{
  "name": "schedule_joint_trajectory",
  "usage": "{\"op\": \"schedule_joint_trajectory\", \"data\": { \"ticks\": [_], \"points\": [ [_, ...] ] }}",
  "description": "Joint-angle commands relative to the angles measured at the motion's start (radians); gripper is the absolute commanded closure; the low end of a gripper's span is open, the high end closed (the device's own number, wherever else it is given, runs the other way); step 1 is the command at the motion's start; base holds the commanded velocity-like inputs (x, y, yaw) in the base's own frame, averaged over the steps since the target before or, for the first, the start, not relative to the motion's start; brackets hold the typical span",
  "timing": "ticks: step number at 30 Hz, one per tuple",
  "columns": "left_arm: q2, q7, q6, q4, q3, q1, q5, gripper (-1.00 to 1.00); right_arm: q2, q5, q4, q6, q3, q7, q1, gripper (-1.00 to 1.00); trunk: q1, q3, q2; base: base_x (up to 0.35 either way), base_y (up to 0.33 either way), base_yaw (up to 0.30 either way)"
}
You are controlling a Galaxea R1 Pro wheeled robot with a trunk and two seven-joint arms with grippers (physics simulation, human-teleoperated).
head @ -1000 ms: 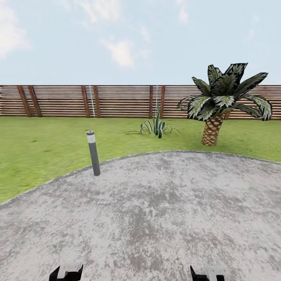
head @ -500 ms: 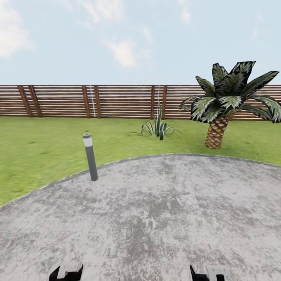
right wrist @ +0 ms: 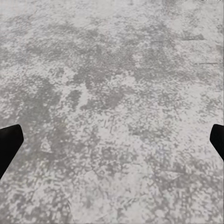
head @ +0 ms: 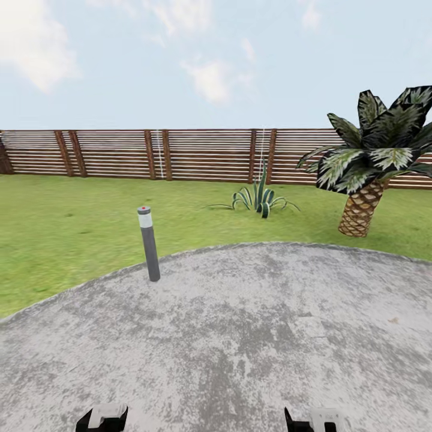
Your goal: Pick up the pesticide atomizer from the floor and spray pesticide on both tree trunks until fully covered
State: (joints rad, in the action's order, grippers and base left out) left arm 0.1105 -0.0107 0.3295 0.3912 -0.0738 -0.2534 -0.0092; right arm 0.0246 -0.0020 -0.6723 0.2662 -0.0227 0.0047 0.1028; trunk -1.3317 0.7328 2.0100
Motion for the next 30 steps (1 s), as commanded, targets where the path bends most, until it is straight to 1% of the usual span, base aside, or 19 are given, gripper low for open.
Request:
{"op": "schedule_joint_trajectory", "data": {
  "ticks": [1, 11, 15, 30],
  "points": [
    [0.000, 0.000, 0.000, 0.000, 0.000, 0.000, 0.000, -1.00, 0.000, 0.000, 0.000, 0.000, 0.000, 0.000, 0.000, -1.00, 0.000, 0.002, 0.000, 0.286, -0.149, 0.087],
    [0.000, 0.000, 0.000, 0.000, -0.001, 0.000, 0.000, -1.00, 0.000, -0.001, 0.000, -0.001, 0.000, 0.000, 0.000, -1.00, 0.000, 0.016, 0.000, 0.281, -0.151, 0.130],
    [0.001, 0.001, 0.000, 0.000, -0.001, 0.000, 0.000, -1.00, 0.000, 0.000, 0.000, -0.001, 0.000, 0.000, 0.000, -1.00, 0.000, 0.022, 0.000, 0.189, -0.090, 0.163],
    [0.001, 0.002, 0.000, 0.000, -0.001, 0.000, 0.000, -1.00, 0.000, 0.000, 0.000, -0.001, -0.001, 0.000, 0.000, -1.00, 0.000, 0.043, 0.000, 0.021, -0.007, 0.167]
  ]
}}
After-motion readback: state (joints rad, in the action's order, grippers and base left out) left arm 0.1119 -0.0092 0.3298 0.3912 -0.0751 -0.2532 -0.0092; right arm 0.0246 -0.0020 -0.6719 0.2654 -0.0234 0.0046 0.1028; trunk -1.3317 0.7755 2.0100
